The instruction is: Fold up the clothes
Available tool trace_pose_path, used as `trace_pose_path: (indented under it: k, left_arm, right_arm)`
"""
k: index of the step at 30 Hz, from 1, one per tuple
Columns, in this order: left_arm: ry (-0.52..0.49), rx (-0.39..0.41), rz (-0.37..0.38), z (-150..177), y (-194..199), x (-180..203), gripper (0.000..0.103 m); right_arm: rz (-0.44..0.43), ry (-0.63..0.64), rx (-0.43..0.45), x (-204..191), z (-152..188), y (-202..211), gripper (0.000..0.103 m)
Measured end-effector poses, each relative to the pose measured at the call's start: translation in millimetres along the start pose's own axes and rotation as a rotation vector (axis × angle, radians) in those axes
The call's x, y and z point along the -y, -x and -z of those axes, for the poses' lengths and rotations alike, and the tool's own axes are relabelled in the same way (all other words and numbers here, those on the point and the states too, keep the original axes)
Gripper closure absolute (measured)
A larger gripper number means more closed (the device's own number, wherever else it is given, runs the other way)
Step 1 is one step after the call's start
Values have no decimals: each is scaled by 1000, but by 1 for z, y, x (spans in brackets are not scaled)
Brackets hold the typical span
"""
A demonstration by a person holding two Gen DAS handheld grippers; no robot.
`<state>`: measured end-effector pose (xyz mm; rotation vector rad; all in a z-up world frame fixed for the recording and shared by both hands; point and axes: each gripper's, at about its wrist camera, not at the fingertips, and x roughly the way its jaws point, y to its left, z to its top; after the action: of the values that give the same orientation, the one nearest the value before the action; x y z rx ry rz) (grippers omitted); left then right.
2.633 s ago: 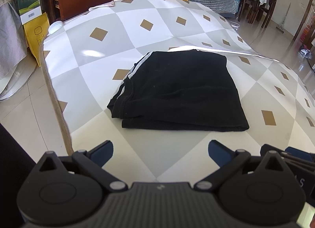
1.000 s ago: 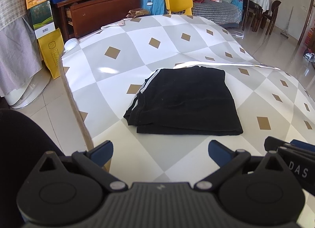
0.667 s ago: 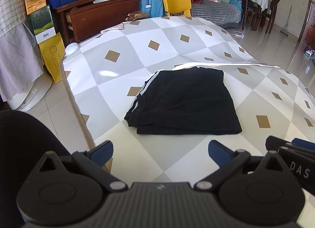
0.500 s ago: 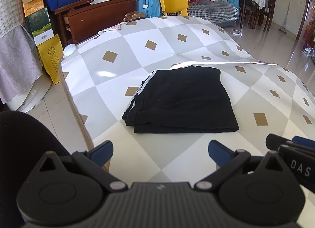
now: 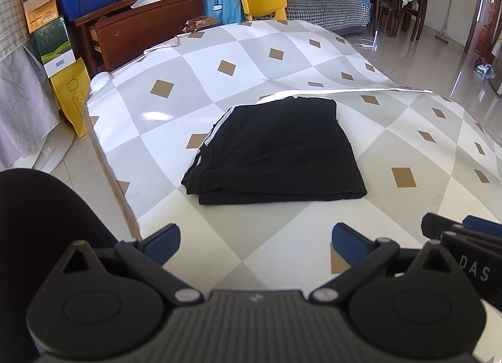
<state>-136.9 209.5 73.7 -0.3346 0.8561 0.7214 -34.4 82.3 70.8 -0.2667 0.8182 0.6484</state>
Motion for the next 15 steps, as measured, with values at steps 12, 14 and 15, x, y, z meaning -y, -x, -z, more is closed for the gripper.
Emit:
trace_pose_path:
  k: [12, 14, 15]
  left_arm:
    - [-118, -13, 71, 10, -6, 49, 0]
    - [-135, -20, 87, 12, -8, 57, 0]
    - [-144, -25, 95, 13, -10, 61, 0]
  right_arm:
    - [81, -97, -29, 46, 17, 1, 58]
    - [95, -111, -35, 53, 21, 1, 58]
    - [103, -118, -39, 57, 23, 1, 58]
